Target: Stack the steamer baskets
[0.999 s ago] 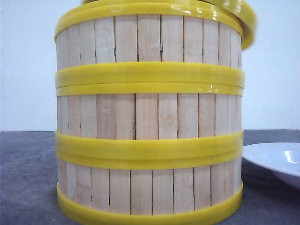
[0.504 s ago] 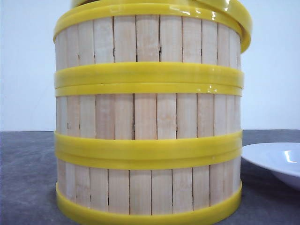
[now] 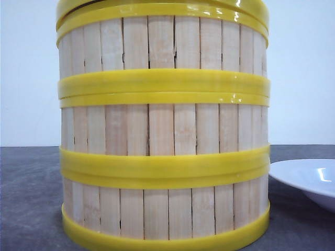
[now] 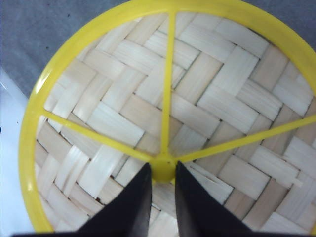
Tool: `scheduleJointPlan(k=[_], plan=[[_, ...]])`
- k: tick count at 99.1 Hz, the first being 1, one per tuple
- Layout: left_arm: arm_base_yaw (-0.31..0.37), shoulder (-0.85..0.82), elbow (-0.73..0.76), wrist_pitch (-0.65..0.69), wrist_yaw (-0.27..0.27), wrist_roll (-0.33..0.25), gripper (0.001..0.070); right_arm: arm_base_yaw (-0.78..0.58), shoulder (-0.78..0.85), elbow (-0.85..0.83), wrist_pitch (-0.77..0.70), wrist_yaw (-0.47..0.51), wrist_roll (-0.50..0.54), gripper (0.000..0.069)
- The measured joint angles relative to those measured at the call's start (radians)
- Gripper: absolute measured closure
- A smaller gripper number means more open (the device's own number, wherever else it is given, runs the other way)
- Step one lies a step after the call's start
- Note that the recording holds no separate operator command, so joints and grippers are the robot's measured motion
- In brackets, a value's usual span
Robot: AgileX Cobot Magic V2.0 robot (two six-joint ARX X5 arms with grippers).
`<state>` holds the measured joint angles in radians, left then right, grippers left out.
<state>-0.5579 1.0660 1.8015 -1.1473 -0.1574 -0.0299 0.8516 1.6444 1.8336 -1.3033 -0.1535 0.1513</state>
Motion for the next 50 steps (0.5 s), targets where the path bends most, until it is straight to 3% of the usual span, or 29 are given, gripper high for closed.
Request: scheduleJointPlan(k=[19,37,50], plan=[[0.000,0.000,0.000,0.000,0.000,0.000,0.0152,0.000,0.000,0.000,0.000,0.001,0.000,0.0631],[0.000,0.000,0.000,0.000,0.000,0.000,0.0152,0.011,0.000,0.000,0.007,-0.019,0.009,0.0437],[0.000,0.000,0.000,0.000,0.000,0.000,0.0152,0.011,0.000,0.003,0.008,-0.020,0.010,0.0408]])
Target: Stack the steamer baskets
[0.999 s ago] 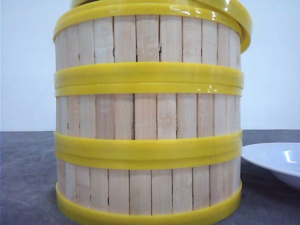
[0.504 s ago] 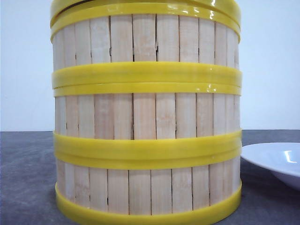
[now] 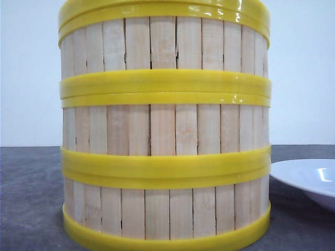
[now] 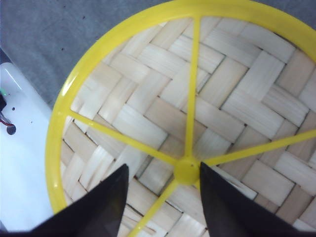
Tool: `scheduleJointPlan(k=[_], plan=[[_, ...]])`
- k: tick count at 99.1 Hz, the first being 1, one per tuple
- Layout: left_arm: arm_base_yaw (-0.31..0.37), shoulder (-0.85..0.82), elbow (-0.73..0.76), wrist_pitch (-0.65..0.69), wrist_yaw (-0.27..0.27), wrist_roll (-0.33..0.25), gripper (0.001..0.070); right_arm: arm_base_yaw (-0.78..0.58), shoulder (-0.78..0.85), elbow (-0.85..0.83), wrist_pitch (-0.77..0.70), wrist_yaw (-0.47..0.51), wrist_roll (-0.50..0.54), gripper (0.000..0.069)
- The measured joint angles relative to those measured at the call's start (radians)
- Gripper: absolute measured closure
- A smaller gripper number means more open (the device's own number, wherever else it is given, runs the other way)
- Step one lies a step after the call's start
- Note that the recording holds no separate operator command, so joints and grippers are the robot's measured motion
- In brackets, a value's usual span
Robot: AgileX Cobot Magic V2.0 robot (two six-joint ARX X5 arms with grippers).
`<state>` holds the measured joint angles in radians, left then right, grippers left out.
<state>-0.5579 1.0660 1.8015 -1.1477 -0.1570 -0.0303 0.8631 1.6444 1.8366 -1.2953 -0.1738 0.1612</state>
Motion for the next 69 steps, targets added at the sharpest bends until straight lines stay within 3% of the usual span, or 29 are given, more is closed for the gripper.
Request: scheduleJointPlan(k=[12,24,28,32,37,43,51,62,69], plan=[[0.000,0.000,0.000,0.001,0.000,0.000,0.0152,0.000,0.003,0.056,-0.003,0.027,-0.018,0.0405],[0.000,0.000,0.000,0.022,0.000,0.000,0.0155,0.000,-0.003,0.177,0.011,0.156,-0.074,0.0410],[0.000,0.000,0.000,0.032,-0.001,0.000,0.0160,0.000,-0.016,0.206,0.025,0.201,-0.097,0.0441],[0.000,0.000,0.000,0.040,-0.006,0.000,0.0180,0.000,-0.041,0.213,0.048,0.232,-0.121,0.0516],[0.000,-0.002,-0.003,0.051,-0.036,0.000,0.0230,0.002,-0.077,0.212,0.055,0.251,-0.153,0.0605],[0.000,-0.014,-0.027,0.081,-0.092,0.000,0.0312,0.009,-0.131,0.184,0.089,0.276,-0.186,0.0650],[0.003,-0.052,-0.092,0.120,-0.161,0.001,0.0448,0.021,-0.227,0.077,0.205,0.322,-0.227,0.0671],[0.028,-0.163,-0.250,0.229,-0.179,0.014,0.0641,0.025,-0.415,-0.199,0.465,0.337,-0.273,0.0678],[0.054,-0.260,-0.380,0.324,-0.179,0.032,0.0683,0.014,-0.556,-0.408,0.637,0.377,-0.307,0.0679]])
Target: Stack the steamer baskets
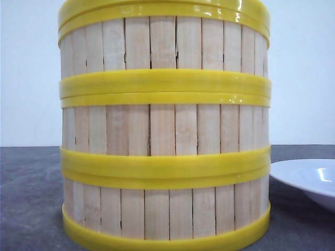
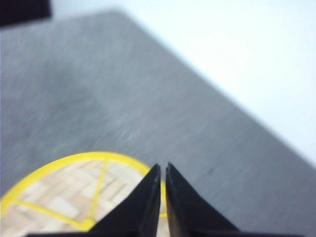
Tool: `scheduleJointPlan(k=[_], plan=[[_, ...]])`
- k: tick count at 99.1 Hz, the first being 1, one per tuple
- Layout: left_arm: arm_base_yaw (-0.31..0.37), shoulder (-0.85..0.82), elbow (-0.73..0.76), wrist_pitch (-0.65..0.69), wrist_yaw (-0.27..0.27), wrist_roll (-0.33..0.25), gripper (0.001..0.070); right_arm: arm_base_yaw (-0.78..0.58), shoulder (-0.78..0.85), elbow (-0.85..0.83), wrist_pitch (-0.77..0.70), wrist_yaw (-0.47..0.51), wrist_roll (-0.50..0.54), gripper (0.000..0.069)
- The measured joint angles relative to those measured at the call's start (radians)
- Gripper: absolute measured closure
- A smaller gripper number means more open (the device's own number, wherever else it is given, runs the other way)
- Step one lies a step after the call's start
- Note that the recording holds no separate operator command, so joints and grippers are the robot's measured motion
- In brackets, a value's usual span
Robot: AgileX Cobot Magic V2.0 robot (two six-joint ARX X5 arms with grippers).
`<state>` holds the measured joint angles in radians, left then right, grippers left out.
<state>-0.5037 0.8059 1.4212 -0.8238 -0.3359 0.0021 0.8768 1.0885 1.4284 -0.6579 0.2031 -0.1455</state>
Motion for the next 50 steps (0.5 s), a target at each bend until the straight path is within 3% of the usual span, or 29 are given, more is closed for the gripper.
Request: scheduleJointPlan(k=[14,26,35,50], plan=[[0.064,-0.210,-0.296,0.242,-0.002,0.037,0.0695,-0.091,-0.273,-0.414,0.315,0.100,-0.068,0.0679],[0.109,-0.322,-0.501,0.436,-0.003,0.047,0.0695,-0.216,-0.410,-0.663,0.431,0.092,-0.085,0.0679],[0.122,-0.329,-0.579,0.413,-0.003,0.042,0.0695,-0.261,-0.451,-0.745,0.394,0.045,-0.087,0.0679],[0.124,-0.317,-0.587,0.366,-0.002,0.023,0.0695,-0.268,-0.505,-0.745,0.359,0.033,-0.091,0.0679]])
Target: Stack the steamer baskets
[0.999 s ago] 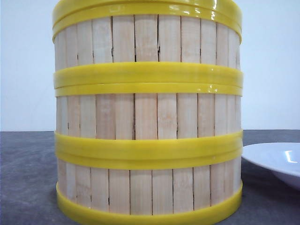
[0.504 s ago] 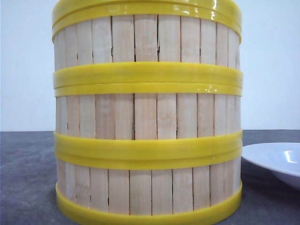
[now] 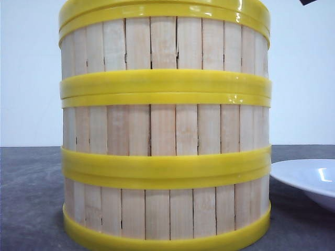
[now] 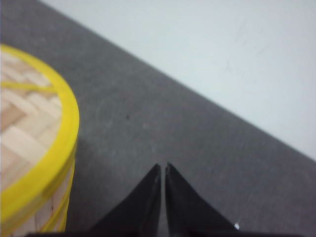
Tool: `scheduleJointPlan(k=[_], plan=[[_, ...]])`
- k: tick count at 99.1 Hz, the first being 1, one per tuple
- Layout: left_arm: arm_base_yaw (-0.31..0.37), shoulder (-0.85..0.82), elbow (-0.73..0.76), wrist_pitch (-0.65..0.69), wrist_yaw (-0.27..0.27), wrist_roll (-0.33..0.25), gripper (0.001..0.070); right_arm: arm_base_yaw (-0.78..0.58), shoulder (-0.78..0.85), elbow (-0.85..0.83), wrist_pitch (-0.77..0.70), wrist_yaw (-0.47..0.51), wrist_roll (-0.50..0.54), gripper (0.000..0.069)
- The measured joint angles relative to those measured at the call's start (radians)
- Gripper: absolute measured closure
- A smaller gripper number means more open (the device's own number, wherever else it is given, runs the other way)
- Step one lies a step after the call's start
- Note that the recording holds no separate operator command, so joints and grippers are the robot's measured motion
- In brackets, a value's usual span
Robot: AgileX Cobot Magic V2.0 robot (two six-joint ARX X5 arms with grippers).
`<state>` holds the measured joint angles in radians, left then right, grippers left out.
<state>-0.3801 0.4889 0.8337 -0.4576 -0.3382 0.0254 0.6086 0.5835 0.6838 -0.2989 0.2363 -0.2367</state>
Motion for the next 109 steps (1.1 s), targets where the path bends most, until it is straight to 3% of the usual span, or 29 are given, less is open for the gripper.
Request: scheduleJointPlan(k=[66,88,109], plan=[[0.000,-0.011,0.009,0.021,0.000,-0.012,0.0695,-0.002,-0.061,0.006,0.019,0.001,-0.002,0.0679],[0.000,-0.011,0.009,0.021,0.000,-0.012,0.0695,-0.127,-0.214,-0.031,-0.053,-0.035,0.008,0.0679],[0.000,-0.011,0.009,0.021,0.000,-0.014,0.0695,-0.271,-0.395,-0.372,0.254,-0.047,0.137,0.0681]])
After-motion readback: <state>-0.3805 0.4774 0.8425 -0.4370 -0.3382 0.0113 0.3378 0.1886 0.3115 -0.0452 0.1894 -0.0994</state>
